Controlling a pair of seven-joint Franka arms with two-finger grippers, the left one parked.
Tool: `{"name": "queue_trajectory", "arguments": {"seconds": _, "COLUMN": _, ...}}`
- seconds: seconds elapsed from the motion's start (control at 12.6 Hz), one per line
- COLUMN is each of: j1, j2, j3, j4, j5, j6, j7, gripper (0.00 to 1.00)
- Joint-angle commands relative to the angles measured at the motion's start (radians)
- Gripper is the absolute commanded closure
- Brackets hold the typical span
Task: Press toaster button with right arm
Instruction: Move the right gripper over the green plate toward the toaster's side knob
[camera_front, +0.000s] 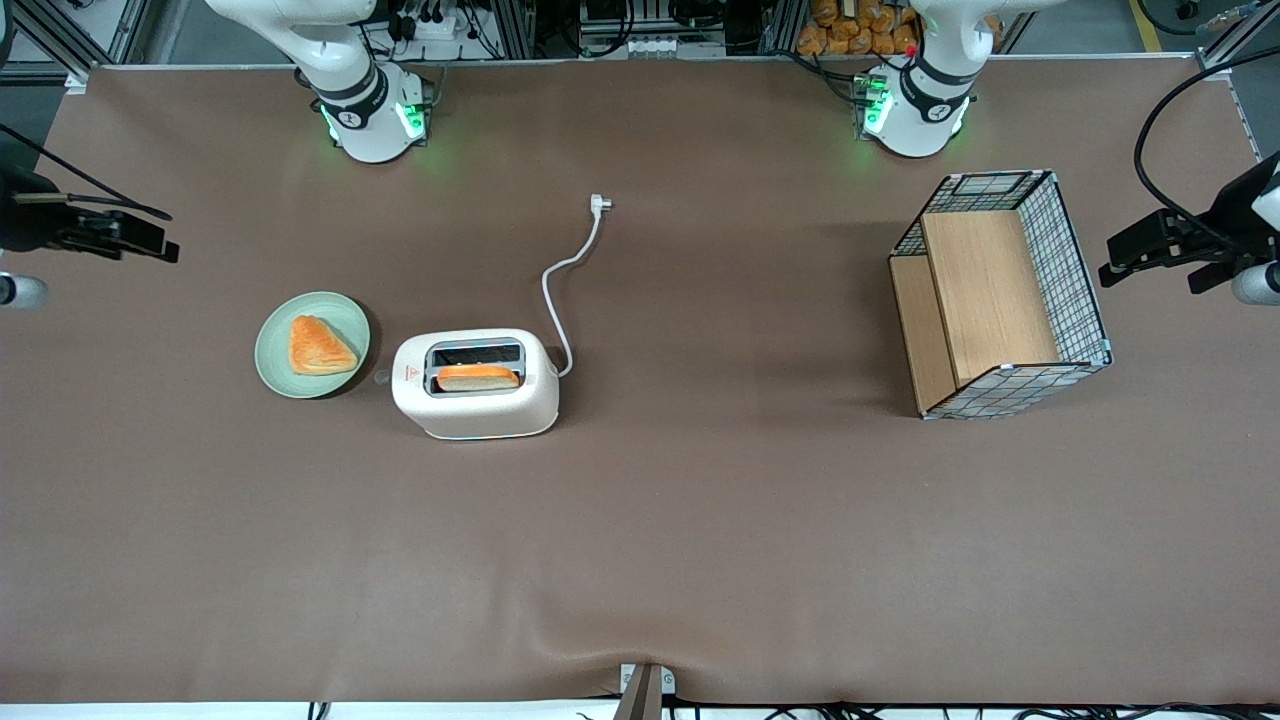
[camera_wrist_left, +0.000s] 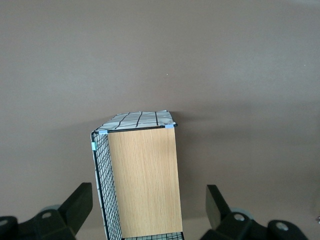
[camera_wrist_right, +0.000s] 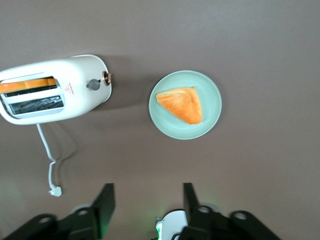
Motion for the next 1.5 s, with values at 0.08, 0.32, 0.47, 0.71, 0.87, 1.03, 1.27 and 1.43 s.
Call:
{"name": "queue_trajectory", "arguments": {"seconds": 0.08, "j1": -0.003, "j2": -0.009, "j3": 0.007, "j4": -0.098, "j5": 0.064, "j6": 0.044, "j7": 0.015, "gripper": 1.0}}
{"name": "queue_trajectory", "arguments": {"seconds": 0.32, "j1": 0.009, "j2": -0.011, "j3": 0.009, "j4": -0.204, "j5": 0.142, "j6": 0.103, "j7": 0.015, "gripper": 1.0}}
{"name": "queue_trajectory", "arguments": {"seconds": 0.47, "j1": 0.018, "j2": -0.009, "j3": 0.012, "j4": -0.244, "j5": 0.161, "j6": 0.126, "j7": 0.014, "gripper": 1.0}}
{"name": "queue_trajectory", "arguments": {"seconds": 0.71, "j1": 0.037, "j2": -0.009, "j3": 0.012, "j4": -0.362, "j5": 0.262, "j6": 0.211, "j7": 0.003, "gripper": 1.0}}
{"name": "queue_trajectory", "arguments": {"seconds": 0.87, "j1": 0.037, "j2": -0.009, "j3": 0.01, "j4": -0.431, "j5": 0.313, "j6": 0.285, "j7": -0.021, "gripper": 1.0}}
{"name": "queue_trajectory", "arguments": {"seconds": 1.03, "j1": 0.04, "j2": 0.006, "j3": 0.012, "j4": -0.482, "j5": 0.346, "j6": 0.366, "j7": -0.105, "gripper": 1.0}}
{"name": "queue_trajectory", "arguments": {"seconds": 1.27, "j1": 0.029, "j2": 0.058, "j3": 0.009, "j4": -0.488, "j5": 0.446, "j6": 0.444, "j7": -0.169, "gripper": 1.0}}
{"name": "queue_trajectory", "arguments": {"seconds": 1.43, "j1": 0.034, "j2": 0.093, "j3": 0.01, "j4": -0.496, "j5": 0.462, "j6": 0.508, "j7": -0.202, "gripper": 1.0}}
